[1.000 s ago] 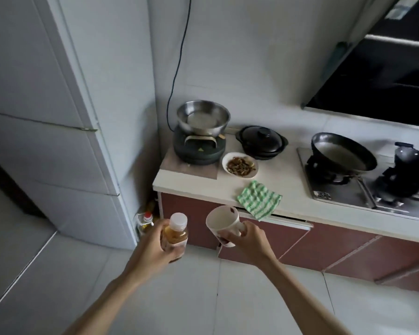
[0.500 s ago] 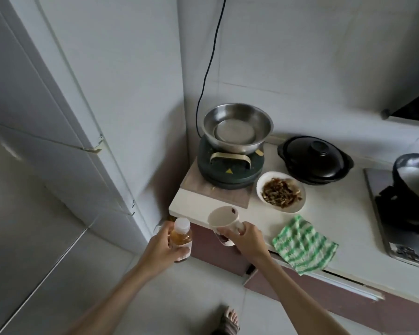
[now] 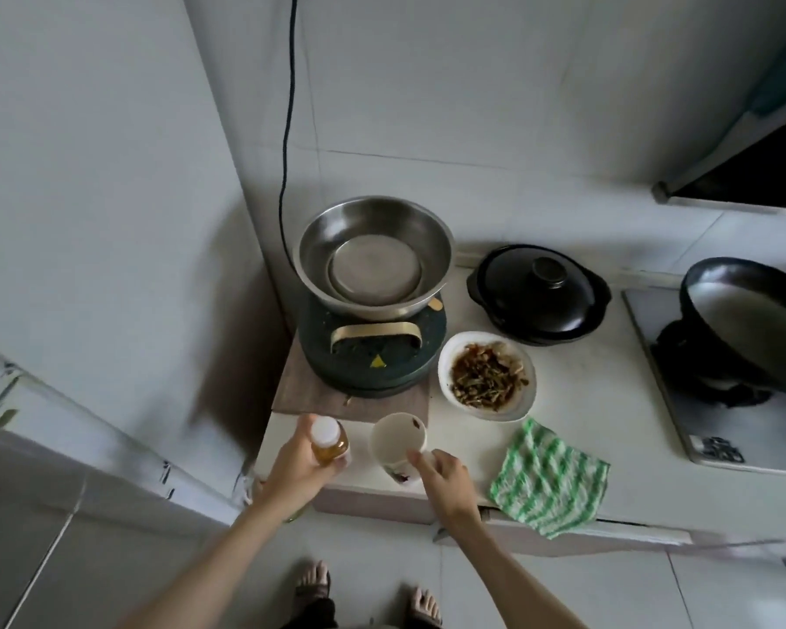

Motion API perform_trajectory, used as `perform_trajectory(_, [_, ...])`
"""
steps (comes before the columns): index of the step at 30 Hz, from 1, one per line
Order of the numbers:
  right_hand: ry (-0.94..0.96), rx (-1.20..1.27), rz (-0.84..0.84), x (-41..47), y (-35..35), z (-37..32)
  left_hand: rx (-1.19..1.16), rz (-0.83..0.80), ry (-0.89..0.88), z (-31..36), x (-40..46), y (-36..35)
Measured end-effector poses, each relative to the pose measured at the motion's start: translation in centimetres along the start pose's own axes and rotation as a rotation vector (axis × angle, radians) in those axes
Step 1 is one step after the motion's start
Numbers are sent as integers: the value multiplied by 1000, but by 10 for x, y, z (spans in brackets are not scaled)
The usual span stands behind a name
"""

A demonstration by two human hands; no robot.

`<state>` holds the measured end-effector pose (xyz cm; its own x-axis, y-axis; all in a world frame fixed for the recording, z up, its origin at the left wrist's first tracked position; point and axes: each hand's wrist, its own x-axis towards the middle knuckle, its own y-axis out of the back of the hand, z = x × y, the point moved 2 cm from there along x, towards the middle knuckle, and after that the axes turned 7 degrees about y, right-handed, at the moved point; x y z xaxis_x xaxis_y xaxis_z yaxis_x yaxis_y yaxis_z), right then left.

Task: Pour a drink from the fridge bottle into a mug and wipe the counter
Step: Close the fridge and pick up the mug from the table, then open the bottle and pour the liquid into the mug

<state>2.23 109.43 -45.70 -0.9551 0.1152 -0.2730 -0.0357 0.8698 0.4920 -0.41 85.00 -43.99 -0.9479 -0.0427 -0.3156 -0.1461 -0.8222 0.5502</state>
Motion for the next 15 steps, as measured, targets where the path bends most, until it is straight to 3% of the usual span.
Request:
perform_trajectory(6, [-88,126,113,10,-6,10,-16,-70,-43,-15,33,-9])
perform_trajectory(15, [-116,223,34,8,-18,23,116,-101,-146,-24,55,-11])
